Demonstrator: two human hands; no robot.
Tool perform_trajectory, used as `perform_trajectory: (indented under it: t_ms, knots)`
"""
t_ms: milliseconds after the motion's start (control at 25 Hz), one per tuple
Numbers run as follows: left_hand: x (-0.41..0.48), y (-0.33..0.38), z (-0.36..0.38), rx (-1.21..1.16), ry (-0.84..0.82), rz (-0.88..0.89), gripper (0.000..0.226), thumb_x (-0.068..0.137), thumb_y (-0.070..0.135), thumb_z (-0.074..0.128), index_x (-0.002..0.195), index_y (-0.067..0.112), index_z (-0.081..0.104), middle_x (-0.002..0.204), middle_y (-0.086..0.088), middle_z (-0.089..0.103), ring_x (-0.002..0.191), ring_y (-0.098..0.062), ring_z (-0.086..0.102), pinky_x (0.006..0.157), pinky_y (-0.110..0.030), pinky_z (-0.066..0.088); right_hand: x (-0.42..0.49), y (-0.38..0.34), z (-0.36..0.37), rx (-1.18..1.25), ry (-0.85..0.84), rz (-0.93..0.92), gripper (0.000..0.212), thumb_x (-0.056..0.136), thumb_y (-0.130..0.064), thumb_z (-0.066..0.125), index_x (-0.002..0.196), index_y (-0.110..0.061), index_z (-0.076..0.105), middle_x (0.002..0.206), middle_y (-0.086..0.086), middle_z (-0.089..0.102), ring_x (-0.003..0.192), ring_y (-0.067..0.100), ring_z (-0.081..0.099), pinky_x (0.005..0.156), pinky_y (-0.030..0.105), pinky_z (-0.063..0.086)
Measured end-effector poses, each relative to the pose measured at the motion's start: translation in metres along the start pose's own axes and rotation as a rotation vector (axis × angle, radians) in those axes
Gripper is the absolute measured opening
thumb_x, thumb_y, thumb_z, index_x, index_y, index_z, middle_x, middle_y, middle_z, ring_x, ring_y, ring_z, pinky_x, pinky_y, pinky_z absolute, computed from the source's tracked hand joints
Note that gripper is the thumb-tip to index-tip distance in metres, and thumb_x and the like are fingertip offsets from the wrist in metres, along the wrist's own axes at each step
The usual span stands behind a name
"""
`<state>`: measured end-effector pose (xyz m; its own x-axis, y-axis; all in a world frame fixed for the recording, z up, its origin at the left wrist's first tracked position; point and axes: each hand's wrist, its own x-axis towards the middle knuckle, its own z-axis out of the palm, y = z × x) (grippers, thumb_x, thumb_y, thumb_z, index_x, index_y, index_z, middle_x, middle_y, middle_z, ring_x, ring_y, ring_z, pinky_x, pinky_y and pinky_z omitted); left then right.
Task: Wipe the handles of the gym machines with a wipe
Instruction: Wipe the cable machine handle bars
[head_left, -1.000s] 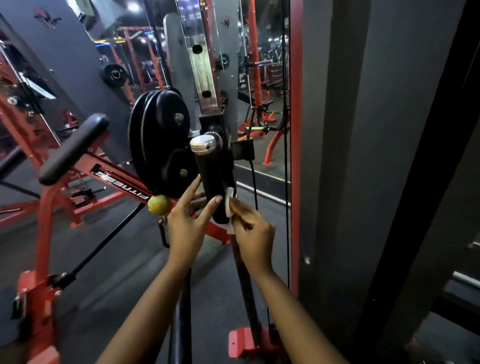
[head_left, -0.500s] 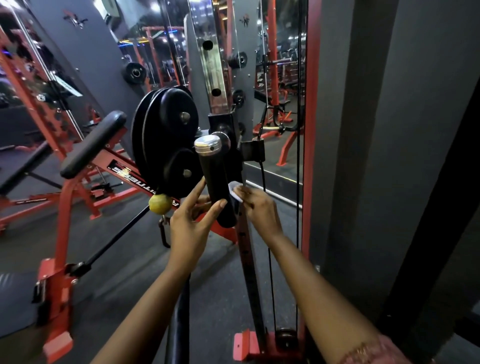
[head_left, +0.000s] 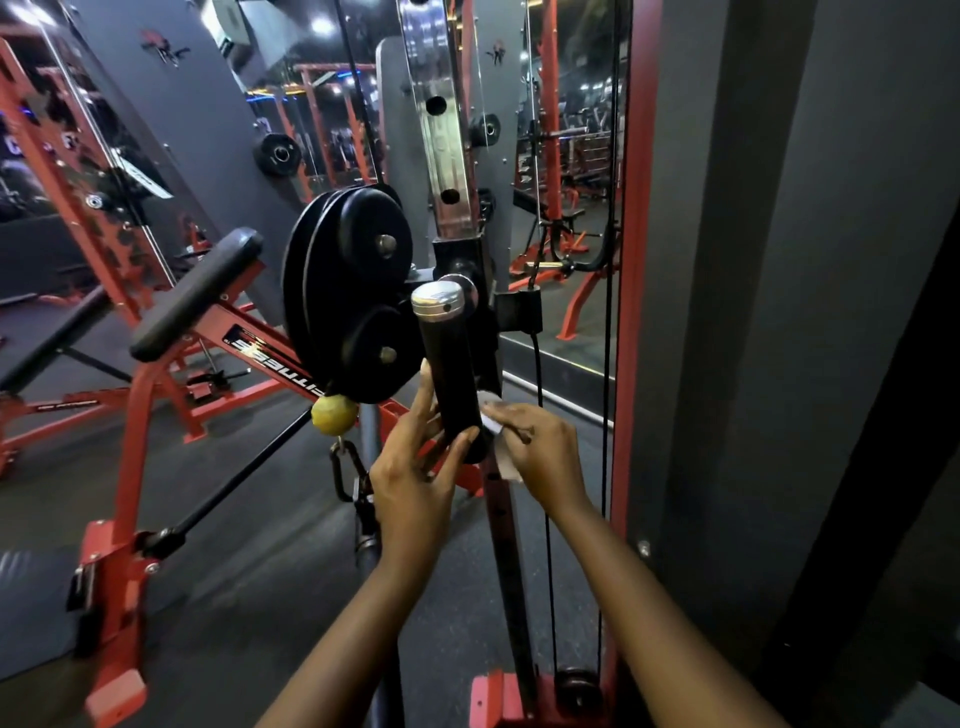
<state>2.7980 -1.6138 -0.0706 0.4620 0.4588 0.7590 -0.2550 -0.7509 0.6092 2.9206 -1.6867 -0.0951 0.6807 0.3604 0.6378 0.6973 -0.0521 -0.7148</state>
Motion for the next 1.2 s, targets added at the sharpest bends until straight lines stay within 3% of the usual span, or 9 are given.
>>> perform_trajectory:
  t_ms: [160,360,480,560,720,920,1000,1120,1200]
  knots:
    - [0.001,-0.001,-0.001,0.015,-0.014,0.027,0.079,0.082,0.017,0.067,0.139,0.045,0.020,0.115,0.012,0.056,0.104,0.011,0.056,0.090,-0.015,0.049,0.046,-0.002,0.011,-0.056,-0.017,0.068,0.033,0.079,0.008,0.053,0.102,-0.009,0.071,0.106,0.008,0.070,0.102,0.018,0.064,0.091,0.021,0.046]
    - [0.002,-0.004,0.000,-0.005,-0.006,0.013,0.075,0.081,0.014,0.068,0.140,0.032,0.026,0.117,0.004,0.059,0.105,0.008,0.058,0.089,-0.013,0.049,0.022,-0.010,0.009,-0.034,-0.101,0.063,0.028,0.083,0.001,0.053,0.102,-0.008,0.071,0.107,0.005,0.069,0.101,0.009,0.061,0.088,0.008,0.043]
    - [0.002,-0.003,0.000,-0.041,-0.010,0.014,0.072,0.082,0.016,0.067,0.140,0.030,0.026,0.119,0.005,0.059,0.106,0.004,0.059,0.089,-0.015,0.049,-0.016,-0.018,0.003,0.036,-0.024,0.078,0.025,0.085,-0.005,0.053,0.104,-0.006,0.069,0.107,0.005,0.067,0.098,0.004,0.055,0.084,0.000,0.039]
    - [0.001,-0.004,0.001,-0.059,-0.007,0.004,0.070,0.082,0.015,0.066,0.140,0.026,0.029,0.117,0.008,0.058,0.105,0.007,0.058,0.089,-0.015,0.049,-0.029,-0.011,0.003,0.189,0.022,0.177,0.024,0.084,-0.002,0.058,0.105,-0.006,0.068,0.106,0.006,0.067,0.099,0.008,0.059,0.085,0.010,0.047]
    - [0.002,-0.005,0.001,-0.044,-0.012,-0.001,0.074,0.081,0.009,0.067,0.140,0.029,0.027,0.112,0.014,0.057,0.103,0.007,0.058,0.090,-0.020,0.051,-0.005,0.005,0.017,0.603,0.129,0.615,0.025,0.089,-0.010,0.057,0.112,-0.010,0.066,0.110,0.008,0.068,0.099,0.013,0.064,0.078,0.017,0.053]
    - [0.003,-0.010,0.000,-0.041,-0.018,0.013,0.081,0.081,0.009,0.069,0.139,0.042,0.023,0.110,-0.006,0.064,0.101,-0.009,0.063,0.089,-0.022,0.052,-0.017,-0.004,0.042,0.624,0.206,0.584,0.028,0.088,-0.009,0.052,0.112,-0.010,0.066,0.109,0.014,0.068,0.104,0.026,0.063,0.093,0.047,0.050]
    - [0.004,-0.010,-0.001,-0.037,-0.022,0.021,0.078,0.081,0.010,0.069,0.139,0.037,0.025,0.108,-0.007,0.064,0.099,-0.012,0.064,0.087,-0.025,0.053,-0.029,-0.011,0.037,0.648,0.251,0.687,0.024,0.087,-0.008,0.056,0.107,-0.013,0.068,0.107,0.010,0.069,0.102,0.023,0.065,0.092,0.046,0.050]
    - [0.003,-0.008,-0.001,-0.064,-0.038,0.005,0.076,0.082,0.011,0.068,0.139,0.037,0.025,0.110,-0.006,0.064,0.101,-0.008,0.062,0.088,-0.024,0.052,-0.049,-0.029,0.029,0.721,0.228,0.753,0.016,0.084,-0.029,0.066,0.098,-0.026,0.073,0.104,-0.002,0.071,0.101,0.014,0.065,0.091,0.039,0.052]
    - [0.003,-0.008,-0.002,-0.099,-0.065,-0.013,0.074,0.083,0.014,0.066,0.137,0.043,0.025,0.114,-0.007,0.062,0.104,-0.002,0.059,0.090,-0.018,0.050,-0.059,-0.045,0.021,0.678,0.227,0.733,0.014,0.086,-0.021,0.063,0.093,-0.028,0.073,0.103,0.001,0.071,0.101,0.016,0.065,0.090,0.034,0.052]
